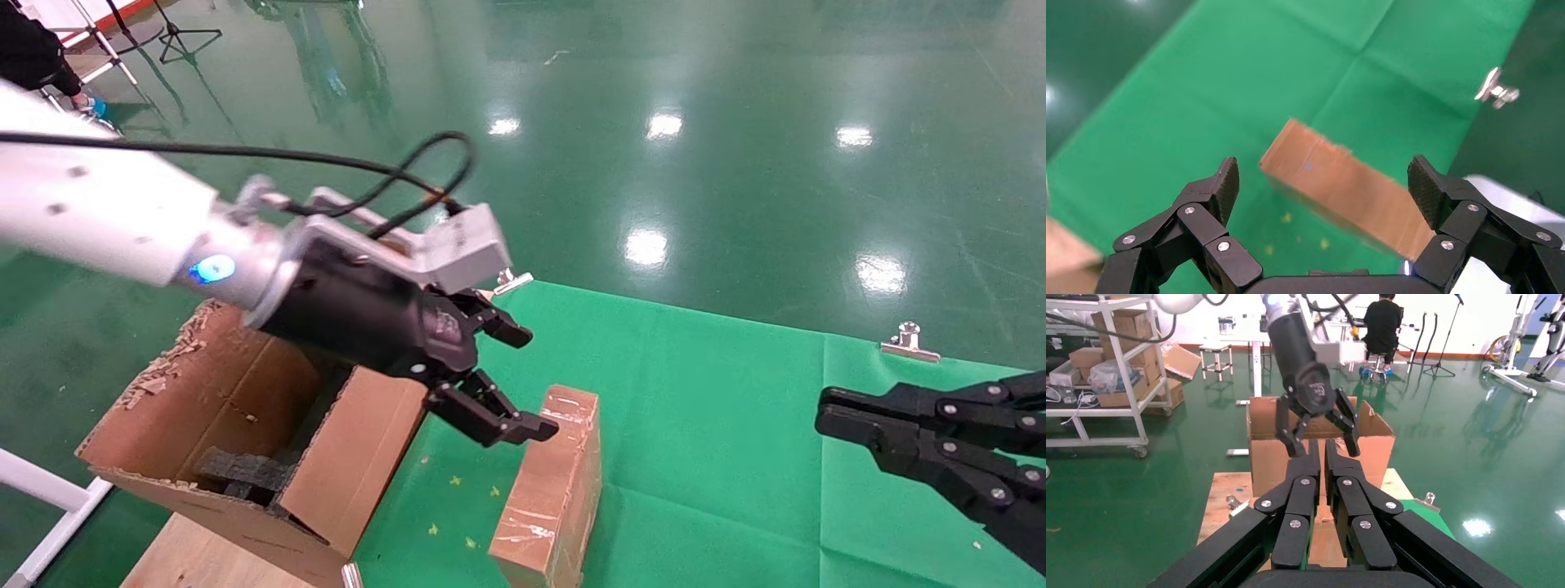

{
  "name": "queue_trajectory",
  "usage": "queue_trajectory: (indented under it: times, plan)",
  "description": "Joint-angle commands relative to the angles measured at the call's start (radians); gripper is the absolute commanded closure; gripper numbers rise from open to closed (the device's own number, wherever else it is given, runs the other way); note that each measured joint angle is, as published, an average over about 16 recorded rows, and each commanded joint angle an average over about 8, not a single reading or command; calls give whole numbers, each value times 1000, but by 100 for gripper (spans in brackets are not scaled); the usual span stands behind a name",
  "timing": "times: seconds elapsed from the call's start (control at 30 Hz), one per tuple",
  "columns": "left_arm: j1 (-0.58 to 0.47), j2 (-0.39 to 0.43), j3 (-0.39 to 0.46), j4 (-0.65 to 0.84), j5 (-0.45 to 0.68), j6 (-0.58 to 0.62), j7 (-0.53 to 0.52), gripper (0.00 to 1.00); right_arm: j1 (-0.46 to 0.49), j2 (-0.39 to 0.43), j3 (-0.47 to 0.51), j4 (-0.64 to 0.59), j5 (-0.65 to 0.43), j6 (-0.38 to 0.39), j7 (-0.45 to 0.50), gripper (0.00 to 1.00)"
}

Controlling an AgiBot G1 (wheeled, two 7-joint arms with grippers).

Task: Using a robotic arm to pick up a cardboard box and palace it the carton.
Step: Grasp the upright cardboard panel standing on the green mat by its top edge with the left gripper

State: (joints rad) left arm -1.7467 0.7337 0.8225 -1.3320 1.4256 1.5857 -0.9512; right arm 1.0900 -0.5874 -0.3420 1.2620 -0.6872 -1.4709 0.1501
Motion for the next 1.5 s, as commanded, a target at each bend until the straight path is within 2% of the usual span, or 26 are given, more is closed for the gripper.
queue_trajectory:
  times: [0.03,0.17,0.27,0.57,0.67,1.0,1.2,1.5]
  plan:
    - [-68,41,79,1,47,7,-97,0,0,0,0,0,0,0,0,100]
    - [-167,96,223,5,81,14,-234,0,0,0,0,0,0,0,0,100]
    - [-212,123,295,11,98,17,-283,0,0,0,0,0,0,0,0,100]
    - [-216,131,319,30,83,5,-295,0,0,0,0,0,0,0,0,100]
    - [-233,157,361,68,65,3,-336,0,0,0,0,0,0,0,0,100]
    - [-363,307,609,272,-102,12,-507,0,0,0,0,-1,0,0,0,100]
    - [-419,387,757,375,-203,12,-549,0,0,0,0,-1,0,0,0,100]
    - [-433,494,941,527,-323,8,-563,0,0,0,0,-1,1,0,0,100]
